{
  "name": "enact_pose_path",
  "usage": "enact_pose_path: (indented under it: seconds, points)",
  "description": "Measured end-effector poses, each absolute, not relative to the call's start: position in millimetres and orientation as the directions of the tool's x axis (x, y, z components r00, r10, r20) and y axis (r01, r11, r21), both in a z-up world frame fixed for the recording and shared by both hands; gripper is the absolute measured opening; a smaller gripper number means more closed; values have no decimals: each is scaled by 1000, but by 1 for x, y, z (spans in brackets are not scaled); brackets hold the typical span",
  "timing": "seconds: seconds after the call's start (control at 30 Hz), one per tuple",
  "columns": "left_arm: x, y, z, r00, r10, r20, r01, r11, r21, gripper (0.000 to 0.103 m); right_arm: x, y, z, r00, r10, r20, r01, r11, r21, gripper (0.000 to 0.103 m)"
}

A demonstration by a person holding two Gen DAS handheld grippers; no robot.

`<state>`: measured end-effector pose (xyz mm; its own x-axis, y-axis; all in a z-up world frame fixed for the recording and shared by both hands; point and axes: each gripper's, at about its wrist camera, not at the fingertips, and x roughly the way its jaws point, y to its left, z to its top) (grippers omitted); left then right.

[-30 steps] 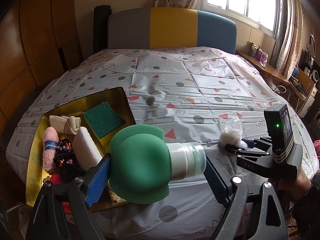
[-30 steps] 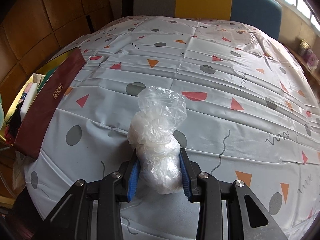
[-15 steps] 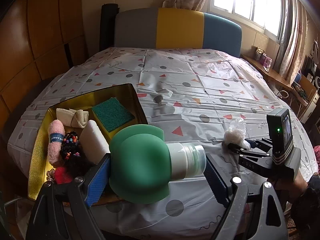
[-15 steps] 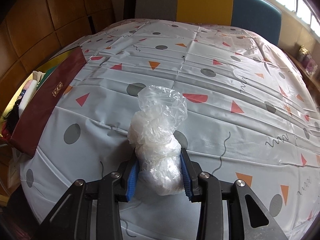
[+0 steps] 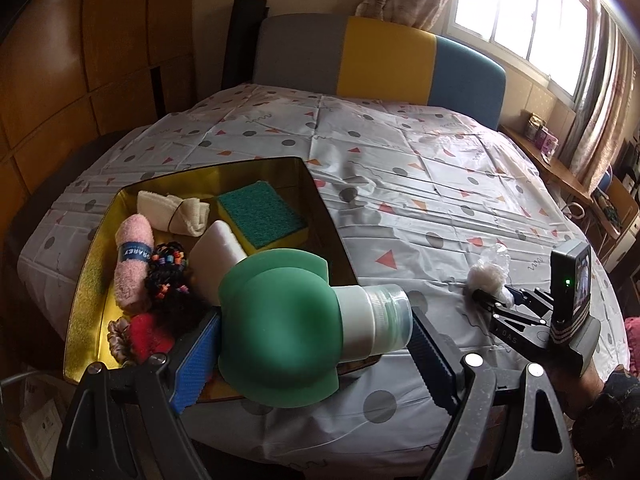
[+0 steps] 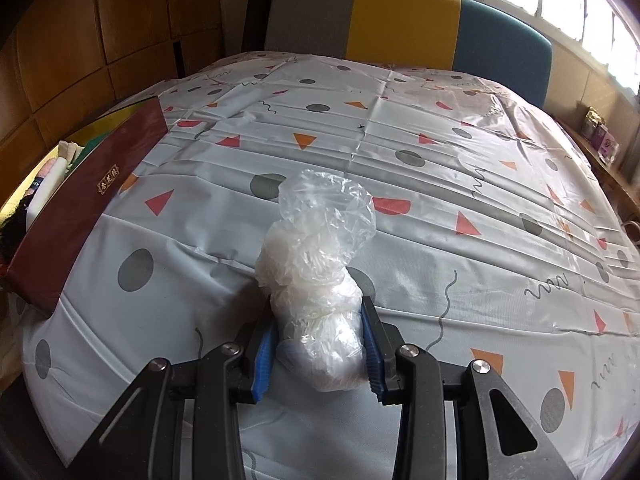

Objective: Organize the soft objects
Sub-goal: 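Carry the green bottle over the tray with the left tool while the right tool holds the wrapped ball, then lower the green bottle into the tray and open the left tool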

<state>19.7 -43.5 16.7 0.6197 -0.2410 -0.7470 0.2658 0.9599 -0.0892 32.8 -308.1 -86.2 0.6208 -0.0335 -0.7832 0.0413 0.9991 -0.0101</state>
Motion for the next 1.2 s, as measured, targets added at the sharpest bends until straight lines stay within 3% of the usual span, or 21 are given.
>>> enact_pose_path:
  seconds: [0.4,0.57,0.83,1.2]
  points:
    - [33,82,24,660,-114,-743,-27,984,-175,89,33,-308,-86,621,-36,-783,41,999,-13,38]
    - [40,116,9,622,-124,-773,-118,961,-250,89,32,-308,-86,621,-38,-783,41,999,-15,38]
    - [66,102,0,585,-226,-779,-74,941,-329,89,32,-309,-86,620,-41,-783,40,999,-20,39]
    - [135,71,-9,545,-227,-807,-42,954,-297,90,33,-308,-86,620,-44,-784,37,999,-26,39]
